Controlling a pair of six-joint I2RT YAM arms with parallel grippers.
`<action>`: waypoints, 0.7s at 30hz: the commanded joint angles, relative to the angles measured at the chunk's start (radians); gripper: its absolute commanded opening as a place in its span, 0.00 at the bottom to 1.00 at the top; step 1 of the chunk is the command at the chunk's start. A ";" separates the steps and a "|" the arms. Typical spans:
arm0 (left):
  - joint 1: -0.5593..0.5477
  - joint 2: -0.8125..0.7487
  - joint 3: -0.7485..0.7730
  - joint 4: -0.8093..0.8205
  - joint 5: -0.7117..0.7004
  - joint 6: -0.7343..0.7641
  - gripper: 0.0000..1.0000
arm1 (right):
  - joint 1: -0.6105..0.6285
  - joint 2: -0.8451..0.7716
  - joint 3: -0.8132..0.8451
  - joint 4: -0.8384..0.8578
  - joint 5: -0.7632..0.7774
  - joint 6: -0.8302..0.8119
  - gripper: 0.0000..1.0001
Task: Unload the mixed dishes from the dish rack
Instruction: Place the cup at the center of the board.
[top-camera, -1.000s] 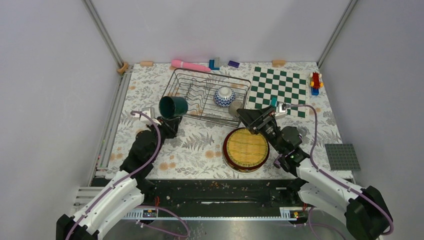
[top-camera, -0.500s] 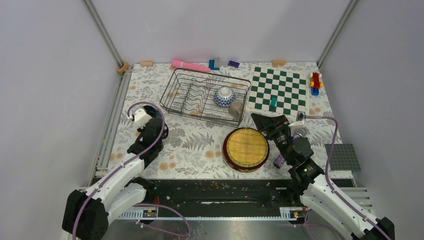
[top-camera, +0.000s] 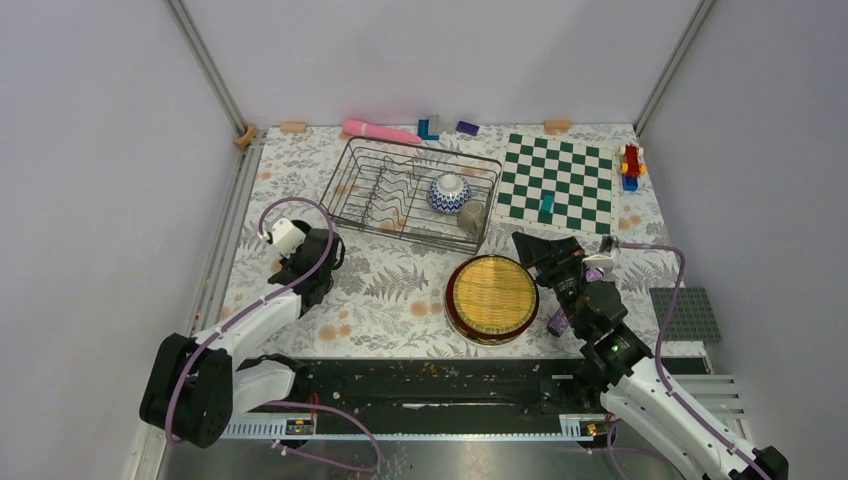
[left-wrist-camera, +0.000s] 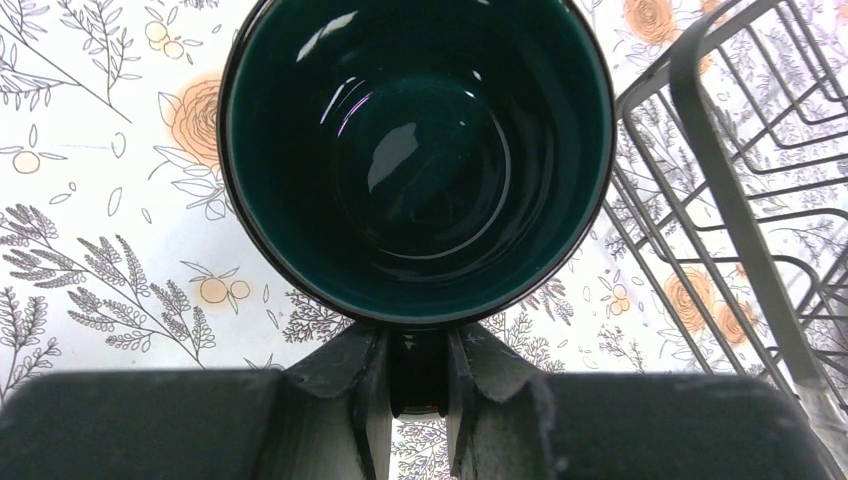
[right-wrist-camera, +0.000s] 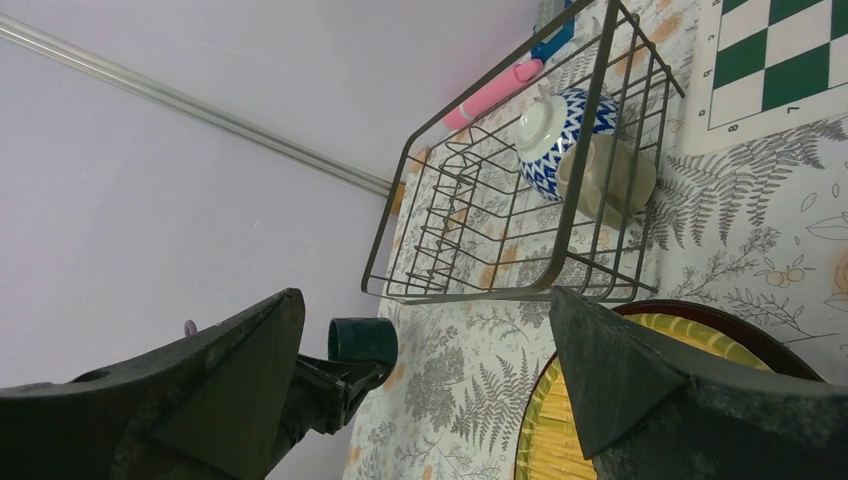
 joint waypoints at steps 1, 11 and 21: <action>0.013 0.041 0.084 0.082 -0.059 -0.057 0.00 | -0.003 -0.011 -0.009 -0.003 0.056 -0.008 1.00; 0.046 0.120 0.080 0.147 -0.028 -0.056 0.00 | -0.003 -0.037 -0.035 -0.017 0.088 0.007 1.00; 0.054 0.204 0.128 0.128 -0.003 -0.034 0.00 | -0.003 -0.041 -0.038 -0.021 0.093 0.007 1.00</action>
